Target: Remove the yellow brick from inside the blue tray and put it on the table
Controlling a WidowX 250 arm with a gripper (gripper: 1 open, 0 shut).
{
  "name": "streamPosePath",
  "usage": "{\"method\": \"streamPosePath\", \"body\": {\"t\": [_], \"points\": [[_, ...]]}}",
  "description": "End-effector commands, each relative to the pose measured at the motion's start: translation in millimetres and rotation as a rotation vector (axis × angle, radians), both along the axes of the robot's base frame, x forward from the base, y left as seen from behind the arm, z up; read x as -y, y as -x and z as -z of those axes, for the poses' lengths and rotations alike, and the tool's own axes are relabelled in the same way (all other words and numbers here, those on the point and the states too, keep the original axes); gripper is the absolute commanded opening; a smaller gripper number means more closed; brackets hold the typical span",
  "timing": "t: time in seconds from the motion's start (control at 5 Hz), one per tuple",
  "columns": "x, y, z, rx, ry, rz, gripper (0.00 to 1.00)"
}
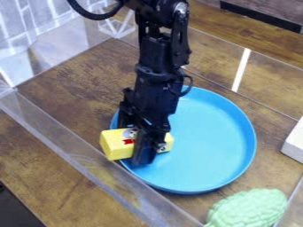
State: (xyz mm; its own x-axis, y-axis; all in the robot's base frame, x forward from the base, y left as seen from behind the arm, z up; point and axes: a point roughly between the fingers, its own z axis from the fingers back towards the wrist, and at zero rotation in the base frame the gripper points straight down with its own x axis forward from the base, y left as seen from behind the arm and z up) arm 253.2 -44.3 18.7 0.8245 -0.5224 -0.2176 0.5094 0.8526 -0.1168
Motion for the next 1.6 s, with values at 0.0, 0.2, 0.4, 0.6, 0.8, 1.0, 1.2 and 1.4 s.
{"method": "streamPosePath", "body": {"t": [0.0,0.2,0.4,0.6,0.8,1.0,1.2,1.4], "points": [[-4.0,-3.2,0.5,0.024,0.017,0.014,0.00],[-4.5,-4.0,0.5,0.029,0.020,0.017,0.00],[-4.7,-4.8,0.6,0.035,0.024,0.020,0.00],[-4.8,-5.0,0.9,0.040,0.028,0.024,0.00],[-5.0,-4.3,0.8,0.046,0.032,0.027,0.00],[-5.1,-3.6,0.8,0.051,0.034,0.029,0.00],[-5.1,-3.1,0.4,0.058,0.037,0.032,0.00],[-5.2,-2.6,-0.1,0.063,0.039,0.035,0.00]]}}
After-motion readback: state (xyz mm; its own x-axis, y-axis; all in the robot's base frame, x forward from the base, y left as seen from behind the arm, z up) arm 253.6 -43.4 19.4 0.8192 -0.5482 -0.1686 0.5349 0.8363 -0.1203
